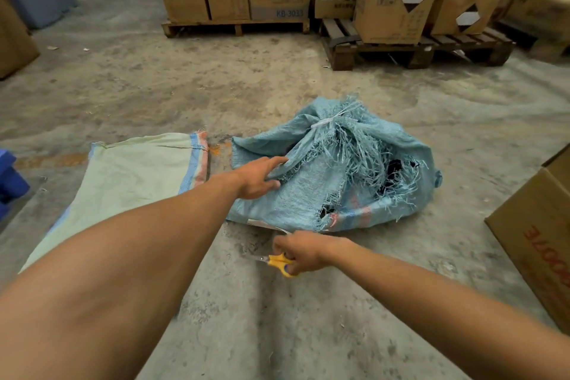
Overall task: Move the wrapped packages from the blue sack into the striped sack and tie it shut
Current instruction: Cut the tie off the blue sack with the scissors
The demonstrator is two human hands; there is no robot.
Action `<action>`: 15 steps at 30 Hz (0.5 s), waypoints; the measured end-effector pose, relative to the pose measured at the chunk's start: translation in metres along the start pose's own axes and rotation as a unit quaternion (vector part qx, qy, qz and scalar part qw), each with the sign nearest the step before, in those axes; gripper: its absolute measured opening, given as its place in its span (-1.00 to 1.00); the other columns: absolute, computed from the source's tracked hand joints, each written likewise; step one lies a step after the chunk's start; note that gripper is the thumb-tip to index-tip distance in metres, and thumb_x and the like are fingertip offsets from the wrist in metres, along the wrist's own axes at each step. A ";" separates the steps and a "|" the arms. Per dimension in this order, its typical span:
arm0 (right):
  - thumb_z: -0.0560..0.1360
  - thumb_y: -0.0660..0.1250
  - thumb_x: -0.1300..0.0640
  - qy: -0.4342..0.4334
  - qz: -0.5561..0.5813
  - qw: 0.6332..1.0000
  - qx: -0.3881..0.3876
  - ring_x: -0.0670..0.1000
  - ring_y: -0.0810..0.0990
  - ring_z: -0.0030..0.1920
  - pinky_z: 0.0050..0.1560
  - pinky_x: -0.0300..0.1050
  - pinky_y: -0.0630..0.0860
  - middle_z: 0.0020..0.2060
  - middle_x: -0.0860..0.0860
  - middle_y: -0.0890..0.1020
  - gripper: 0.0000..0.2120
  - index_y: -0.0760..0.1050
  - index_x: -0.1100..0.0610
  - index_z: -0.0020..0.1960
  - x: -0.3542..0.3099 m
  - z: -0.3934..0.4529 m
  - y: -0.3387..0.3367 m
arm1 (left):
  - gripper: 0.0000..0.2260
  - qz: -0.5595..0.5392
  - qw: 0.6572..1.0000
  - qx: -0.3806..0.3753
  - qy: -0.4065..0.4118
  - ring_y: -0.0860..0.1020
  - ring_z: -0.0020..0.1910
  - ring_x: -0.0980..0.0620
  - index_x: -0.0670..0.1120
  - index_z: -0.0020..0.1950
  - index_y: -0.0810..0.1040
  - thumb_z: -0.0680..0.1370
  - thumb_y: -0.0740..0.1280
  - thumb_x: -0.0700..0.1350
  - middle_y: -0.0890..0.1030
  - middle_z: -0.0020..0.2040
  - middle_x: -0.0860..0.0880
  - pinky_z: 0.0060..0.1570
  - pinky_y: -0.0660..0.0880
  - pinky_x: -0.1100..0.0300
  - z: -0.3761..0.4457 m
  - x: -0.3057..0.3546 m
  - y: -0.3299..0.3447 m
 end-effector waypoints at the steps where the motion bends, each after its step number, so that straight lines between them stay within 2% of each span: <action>1: 0.46 0.40 0.18 0.004 -0.004 1.000 -0.013 0.08 0.45 -0.16 -0.20 -0.13 0.34 0.05 0.15 0.60 -0.63 0.42 0.17 0.24 0.001 -0.004 -0.013 | -0.46 -0.021 1.000 0.006 -0.005 0.36 0.42 -0.13 0.02 0.57 0.14 0.63 0.27 -0.02 0.33 0.48 -0.14 0.39 0.31 -0.02 0.000 0.001 -0.001; 4: 0.49 0.38 0.25 0.035 0.025 0.997 -0.064 0.12 0.54 -0.29 -0.35 -0.06 0.58 -0.02 0.14 0.59 -0.70 0.44 0.17 0.20 0.017 -0.026 -0.054 | -0.58 -0.093 0.995 0.028 -0.016 0.42 0.36 -0.11 -0.04 0.46 0.31 0.64 0.22 0.07 0.45 0.38 -0.11 0.32 0.38 -0.02 0.003 0.004 -0.008; 7: 0.51 0.38 0.28 0.056 0.049 0.994 -0.078 0.09 0.55 -0.28 -0.37 -0.12 0.58 -0.16 0.07 0.57 -0.74 0.39 0.10 0.12 0.038 -0.057 -0.103 | -0.63 -0.122 0.991 0.047 -0.023 0.48 0.26 -0.06 -0.08 0.37 0.37 0.64 0.21 0.08 0.51 0.29 -0.10 0.26 0.42 0.01 0.007 0.009 -0.013; 11: 0.50 0.35 0.36 0.100 0.094 0.987 -0.080 0.03 0.57 -0.28 -0.24 -0.09 0.58 -0.16 0.10 0.64 -0.74 0.42 0.10 0.10 0.074 -0.095 -0.160 | -0.49 -0.140 0.988 0.057 -0.025 0.36 0.41 -0.10 -0.09 0.52 0.19 0.64 0.23 0.05 0.34 0.47 -0.12 0.40 0.31 0.01 0.013 0.024 -0.014; 15: 0.53 0.24 0.42 0.066 0.285 0.956 0.018 0.10 0.59 -0.21 -0.18 -0.01 0.58 -0.13 0.12 0.70 -0.73 0.40 0.21 0.20 0.105 -0.117 -0.185 | -0.46 -0.152 0.981 0.118 -0.019 0.30 0.45 -0.16 -0.04 0.56 0.14 0.64 0.22 0.07 0.18 0.48 -0.18 0.45 0.22 0.01 0.028 0.043 -0.023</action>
Point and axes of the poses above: each hand's wrist, its own z-axis towards the middle knuckle, its own y-axis out of the palm, x = y × z, the point moved 7 cm from there along z, towards the middle knuckle
